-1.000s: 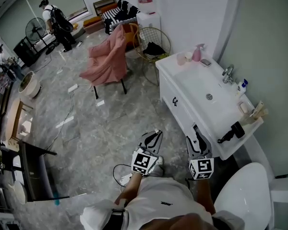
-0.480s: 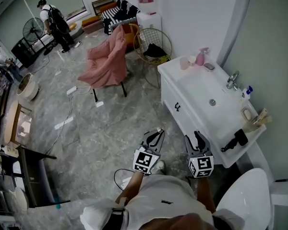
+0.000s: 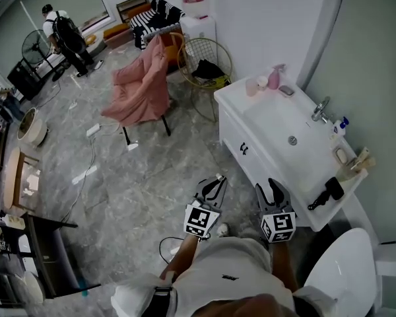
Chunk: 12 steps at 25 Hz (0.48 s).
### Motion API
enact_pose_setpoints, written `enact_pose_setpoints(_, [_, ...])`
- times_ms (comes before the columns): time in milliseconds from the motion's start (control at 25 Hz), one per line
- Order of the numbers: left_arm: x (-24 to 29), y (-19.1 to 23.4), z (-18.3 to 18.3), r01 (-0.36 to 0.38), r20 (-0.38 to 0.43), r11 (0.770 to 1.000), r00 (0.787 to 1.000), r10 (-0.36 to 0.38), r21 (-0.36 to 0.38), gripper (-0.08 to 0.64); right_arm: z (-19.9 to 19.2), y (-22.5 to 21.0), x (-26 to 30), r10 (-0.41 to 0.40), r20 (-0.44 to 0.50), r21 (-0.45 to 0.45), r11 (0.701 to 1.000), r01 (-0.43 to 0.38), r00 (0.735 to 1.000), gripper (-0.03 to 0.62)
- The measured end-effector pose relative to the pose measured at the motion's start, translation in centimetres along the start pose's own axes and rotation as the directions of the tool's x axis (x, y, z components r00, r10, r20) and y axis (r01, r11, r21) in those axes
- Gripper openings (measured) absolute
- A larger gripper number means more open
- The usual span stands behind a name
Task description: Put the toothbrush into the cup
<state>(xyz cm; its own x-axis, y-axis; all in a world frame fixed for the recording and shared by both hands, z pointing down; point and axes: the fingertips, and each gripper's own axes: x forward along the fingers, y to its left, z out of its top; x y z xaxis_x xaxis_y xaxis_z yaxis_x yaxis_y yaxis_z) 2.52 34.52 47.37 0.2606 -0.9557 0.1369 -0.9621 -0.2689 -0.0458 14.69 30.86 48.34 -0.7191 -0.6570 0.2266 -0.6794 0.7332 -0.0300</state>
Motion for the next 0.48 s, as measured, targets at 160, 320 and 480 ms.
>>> enact_pose_setpoints(160, [0.6, 0.7, -0.4, 0.014, -0.004, 1.0, 1.0, -0.014, -0.014, 0.041, 0.1, 0.0, 0.9, -0.006, -0.011, 0.006, 1.0, 0.006, 1.0, 0.189])
enact_pose_setpoints(320, [1.5, 1.5, -0.8, 0.022, -0.008, 1.0, 1.0, -0.022, -0.019, 0.041, 0.0, -0.2, 1.8, -0.013, -0.019, 0.003, 1.0, 0.013, 1.0, 0.19])
enact_pose_setpoints(480, [2.5, 2.2, -0.6, 0.024, -0.003, 1.0, 1.0, -0.024, -0.017, 0.041, -0.4, -0.8, 2.7, -0.019, -0.032, 0.002, 1.0, 0.019, 0.999, 0.19])
